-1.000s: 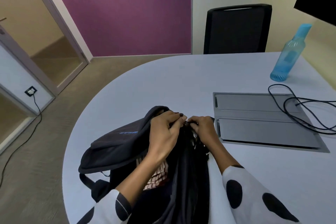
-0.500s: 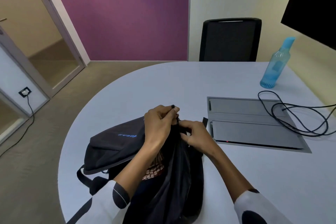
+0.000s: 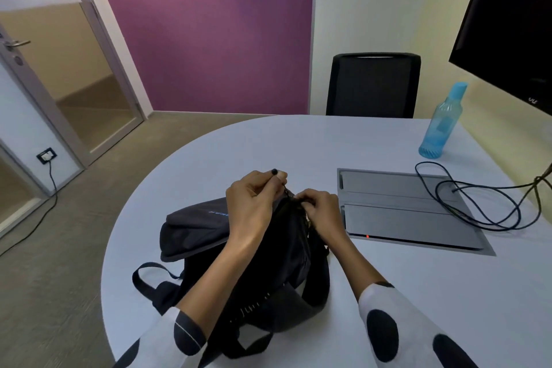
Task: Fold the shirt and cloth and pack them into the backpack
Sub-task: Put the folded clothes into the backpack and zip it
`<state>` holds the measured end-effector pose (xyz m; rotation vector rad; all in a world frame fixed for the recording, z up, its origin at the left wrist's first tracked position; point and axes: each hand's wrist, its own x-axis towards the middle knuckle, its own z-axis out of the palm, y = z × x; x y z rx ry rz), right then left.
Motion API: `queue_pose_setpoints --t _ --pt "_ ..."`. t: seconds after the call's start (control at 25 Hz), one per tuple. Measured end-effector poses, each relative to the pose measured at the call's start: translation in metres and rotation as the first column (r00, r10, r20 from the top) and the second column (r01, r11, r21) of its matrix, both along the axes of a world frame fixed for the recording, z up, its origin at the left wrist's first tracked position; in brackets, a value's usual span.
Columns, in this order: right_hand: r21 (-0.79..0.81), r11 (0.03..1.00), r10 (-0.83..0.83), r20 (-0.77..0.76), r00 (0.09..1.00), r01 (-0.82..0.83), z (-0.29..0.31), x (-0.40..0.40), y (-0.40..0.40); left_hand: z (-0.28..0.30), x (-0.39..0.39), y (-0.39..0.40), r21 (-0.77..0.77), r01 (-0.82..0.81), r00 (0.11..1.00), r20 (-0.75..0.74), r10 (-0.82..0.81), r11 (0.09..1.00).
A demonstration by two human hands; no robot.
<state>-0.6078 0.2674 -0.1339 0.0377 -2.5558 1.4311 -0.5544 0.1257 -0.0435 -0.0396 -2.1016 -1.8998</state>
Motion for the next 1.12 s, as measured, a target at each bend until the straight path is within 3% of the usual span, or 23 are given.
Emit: queue_pose_setpoints --t 0.12,0.28,0.64,0.96,1.12 --pt "0.116 0.98 0.156 0.043 0.987 -0.16 0.008 0.017 -0.008 0.002 0.007 -0.004 0.057 0.016 0.998 0.052 -0.019 0.998" --pt "0.085 0.963 0.256 -0.014 0.967 -0.254 0.03 0.041 -0.008 0.003 0.007 0.0 0.111 0.047 0.994 0.093 -0.057 0.993" --pt "0.439 0.896 0.102 -0.047 0.994 -0.071 0.032 0.04 -0.011 0.002 -0.004 -0.001 0.084 0.196 0.975 0.085 -0.203 0.977" --pt "0.35 0.913 -0.168 -0.145 0.975 0.209 0.023 0.021 -0.017 0.013 -0.005 -0.039 0.309 0.252 0.953 0.087 -0.291 0.917" --pt "0.333 0.938 -0.09 -0.052 0.995 0.102 0.033 0.031 -0.024 0.015 -0.003 -0.049 0.432 0.224 0.941 0.137 -0.309 0.874"
